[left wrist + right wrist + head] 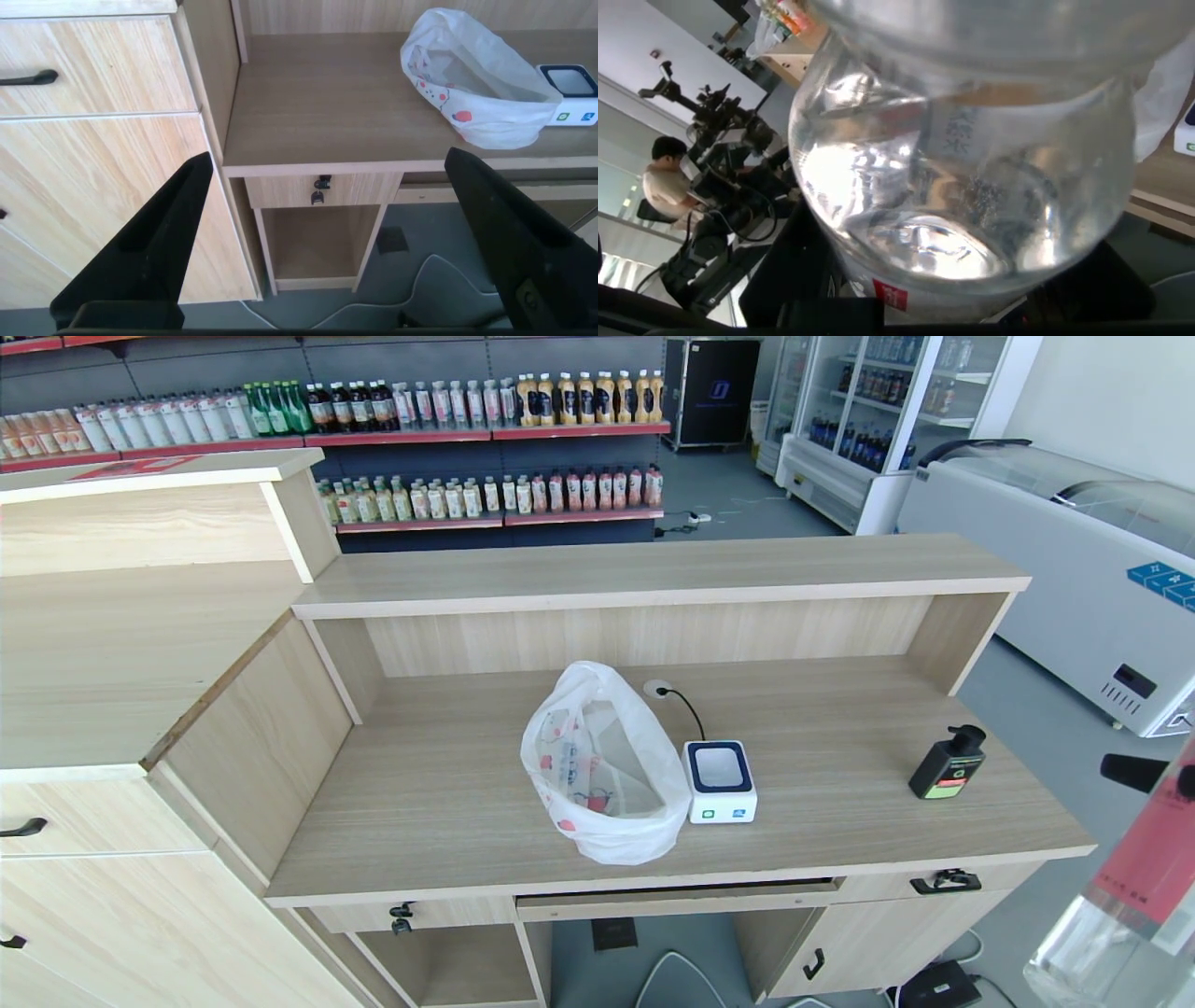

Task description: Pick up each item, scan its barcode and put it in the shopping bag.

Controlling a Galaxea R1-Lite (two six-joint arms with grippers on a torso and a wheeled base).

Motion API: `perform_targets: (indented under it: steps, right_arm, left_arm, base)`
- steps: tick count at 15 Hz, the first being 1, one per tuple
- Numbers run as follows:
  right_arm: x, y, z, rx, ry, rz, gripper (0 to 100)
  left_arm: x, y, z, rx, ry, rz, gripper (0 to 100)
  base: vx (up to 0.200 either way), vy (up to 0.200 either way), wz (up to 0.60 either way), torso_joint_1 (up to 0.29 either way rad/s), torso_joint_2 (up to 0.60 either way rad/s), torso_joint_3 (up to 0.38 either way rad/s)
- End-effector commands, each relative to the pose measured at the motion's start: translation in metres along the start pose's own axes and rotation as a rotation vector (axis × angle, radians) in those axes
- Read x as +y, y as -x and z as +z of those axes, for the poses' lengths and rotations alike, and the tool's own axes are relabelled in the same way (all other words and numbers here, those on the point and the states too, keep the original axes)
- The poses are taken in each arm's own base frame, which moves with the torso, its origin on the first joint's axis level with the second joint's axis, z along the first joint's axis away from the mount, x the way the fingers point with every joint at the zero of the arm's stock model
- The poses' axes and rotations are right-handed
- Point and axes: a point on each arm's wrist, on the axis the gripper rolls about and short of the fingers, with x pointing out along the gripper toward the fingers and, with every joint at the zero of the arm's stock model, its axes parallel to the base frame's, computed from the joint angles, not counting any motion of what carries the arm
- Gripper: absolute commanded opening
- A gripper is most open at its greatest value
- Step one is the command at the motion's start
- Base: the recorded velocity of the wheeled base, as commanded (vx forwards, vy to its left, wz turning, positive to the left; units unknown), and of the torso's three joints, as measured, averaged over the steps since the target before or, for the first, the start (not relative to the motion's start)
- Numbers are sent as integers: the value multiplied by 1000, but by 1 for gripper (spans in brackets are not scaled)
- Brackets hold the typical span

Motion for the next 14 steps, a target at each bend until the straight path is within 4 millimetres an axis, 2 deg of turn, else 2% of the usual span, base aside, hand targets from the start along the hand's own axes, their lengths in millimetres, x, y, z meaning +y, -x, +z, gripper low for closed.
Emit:
perform_targets:
  steps: [1, 4, 6, 7, 8, 10, 11, 14]
  right_arm:
    - [1, 1, 0, -2, 3, 1, 0]
    - [-7, -2, 1, -9, 32, -48, 0]
    - [-40, -15, -1, -9, 134, -330, 0]
    - [-50, -18, -3, 0, 158, -415, 0]
    - [-75, -19, -7, -19, 199, -597, 0]
    - [-93, -19, -10, -16, 260, -724, 0]
    - [-105, -17, -11, 37, 352, -864, 0]
    - [-112, -15, -13, 109, 486, -1033, 0]
  left_arm:
    - [0, 0, 0, 2, 0, 1, 100]
    - [0, 0, 0, 2, 0, 1, 100]
    - [0, 0, 0, 2, 0, -1, 100]
    - [0, 0, 0, 2, 0, 1, 100]
    - [0, 0, 0, 2, 0, 1, 100]
    - [0, 0, 0, 2, 0, 1, 100]
    - [0, 0, 0, 2, 0, 1, 100]
    - [0, 0, 0, 2, 0, 1, 100]
  base:
    - [0, 0, 0, 0, 0, 0]
    - [0, 0, 0, 0, 0, 0]
    - [0, 0, 0, 0, 0, 0]
    - [0, 0, 0, 0, 0, 0]
    - [0, 0, 0, 0, 0, 0]
    - [0, 0, 0, 0, 0, 0]
    - [0, 0, 0, 0, 0, 0]
    - [0, 0, 0, 0, 0, 0]
